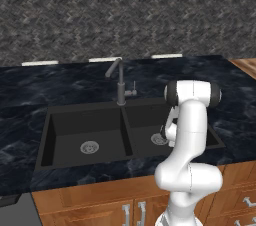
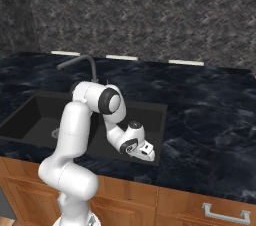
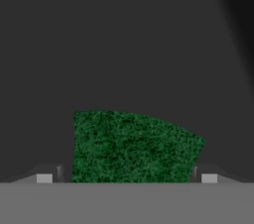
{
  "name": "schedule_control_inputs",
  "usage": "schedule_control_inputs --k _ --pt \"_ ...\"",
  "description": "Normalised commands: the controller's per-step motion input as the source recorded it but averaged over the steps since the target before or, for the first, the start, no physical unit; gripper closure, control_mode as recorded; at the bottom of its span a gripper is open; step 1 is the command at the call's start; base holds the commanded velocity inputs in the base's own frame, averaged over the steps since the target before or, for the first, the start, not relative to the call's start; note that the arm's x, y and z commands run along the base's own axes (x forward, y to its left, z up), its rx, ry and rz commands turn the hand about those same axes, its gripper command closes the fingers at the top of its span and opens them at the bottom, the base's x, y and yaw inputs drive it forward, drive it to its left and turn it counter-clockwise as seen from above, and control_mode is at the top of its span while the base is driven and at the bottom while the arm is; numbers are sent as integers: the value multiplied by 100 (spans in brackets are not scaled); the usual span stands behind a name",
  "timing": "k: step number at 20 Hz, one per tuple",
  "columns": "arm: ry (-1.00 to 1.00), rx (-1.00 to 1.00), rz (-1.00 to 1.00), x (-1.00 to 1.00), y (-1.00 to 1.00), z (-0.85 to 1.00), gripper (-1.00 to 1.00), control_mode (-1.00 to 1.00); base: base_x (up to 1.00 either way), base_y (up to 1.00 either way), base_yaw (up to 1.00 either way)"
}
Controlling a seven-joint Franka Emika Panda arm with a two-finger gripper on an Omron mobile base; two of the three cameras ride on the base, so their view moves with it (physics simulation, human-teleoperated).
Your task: Pick up the sponge and bar soap from the sink, and place them back in the cabinet, and close the cabinet doors.
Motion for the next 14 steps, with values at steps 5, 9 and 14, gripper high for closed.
schedule_control_inputs --k 5,9,14 --pt "0 0 0 0 0 0 100 -100 0 0 0" --pt "0 0 0 0 0 0 100 -100 0 0 0" --pt "0 0 0 0 0 0 100 -100 0 0 0"
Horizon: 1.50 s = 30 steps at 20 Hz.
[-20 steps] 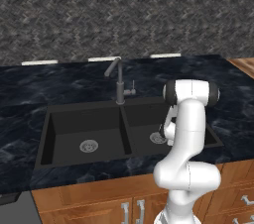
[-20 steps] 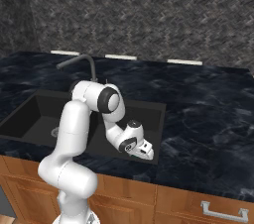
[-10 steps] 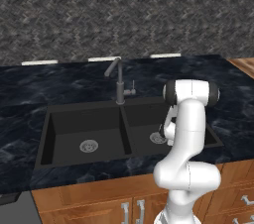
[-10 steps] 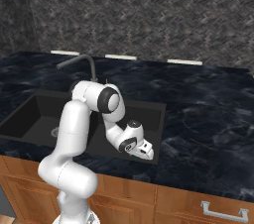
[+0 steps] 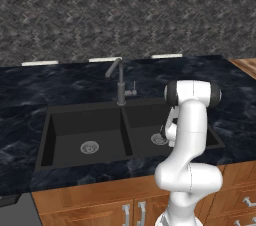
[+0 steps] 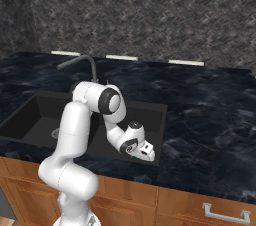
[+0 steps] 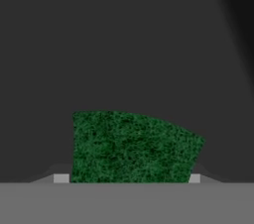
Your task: Pick up the sponge and bar soap from the sink, and place them back in the cabinet, and close the cabinet doors.
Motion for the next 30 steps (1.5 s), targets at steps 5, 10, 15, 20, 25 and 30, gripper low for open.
schedule_control_inputs --k 5,10,15,20,25,30 --pt "0 0 0 0 0 3 100 -100 0 0 0" --pt "0 0 0 0 0 17 100 -100 0 0 0" --pt "0 0 0 0 0 23 100 -100 0 0 0" --pt "0 0 0 0 0 23 100 -100 0 0 0" --pt "0 0 0 0 0 35 100 -100 0 0 0" --pt "0 0 0 0 0 39 100 -100 0 0 0"
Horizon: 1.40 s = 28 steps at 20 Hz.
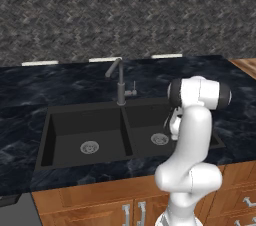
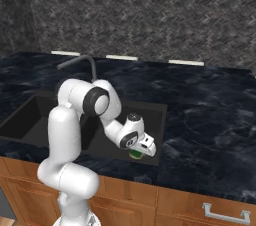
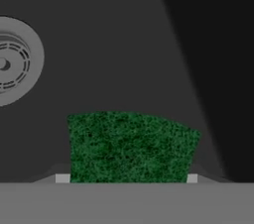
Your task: Pick up the sponge and bar soap from the sink, and place them back in the cabinet, and close the cabinet doors.
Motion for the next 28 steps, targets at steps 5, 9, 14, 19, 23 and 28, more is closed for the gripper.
schedule_control_inputs --k 5,9,14,19,23,28 --pt "0 -1 -1 0 11 51 100 -100 0 0 0" --pt "0 -1 -1 0 25 52 100 -100 0 0 0" --pt "0 -1 0 0 29 59 100 -100 0 0 0" --pt "0 0 0 0 9 71 100 -100 0 0 0" --pt "0 0 0 0 0 63 100 -100 0 0 0" --pt "0 0 1 0 8 53 100 -100 0 0 0"
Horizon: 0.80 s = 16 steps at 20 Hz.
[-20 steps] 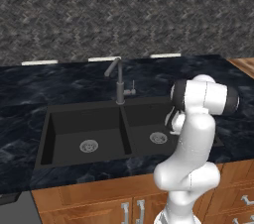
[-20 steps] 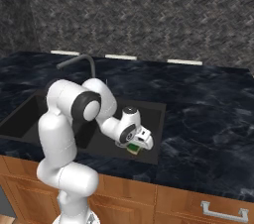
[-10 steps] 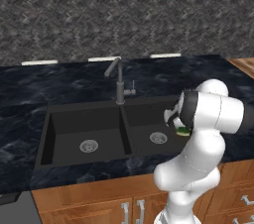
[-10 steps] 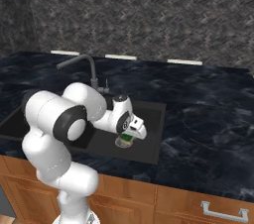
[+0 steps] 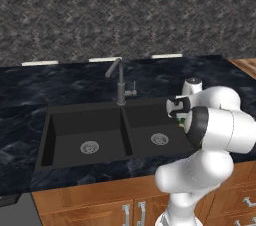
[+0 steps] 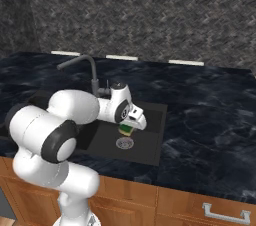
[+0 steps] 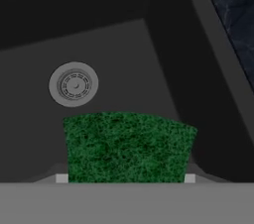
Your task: Pick up the sponge and bar soap from the sink, and place them back in the cabinet, and close the cabinet doors.
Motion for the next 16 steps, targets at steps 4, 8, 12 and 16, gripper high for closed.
schedule_control_inputs --k 4,8,12,16 --pt "0 0 3 -6 11 55 100 -100 0 0 0" --pt "0 0 1 -7 18 63 100 -100 0 0 0" --pt "0 0 0 -4 25 54 100 -100 0 0 0" --pt "0 0 1 -26 22 48 100 -100 0 0 0"
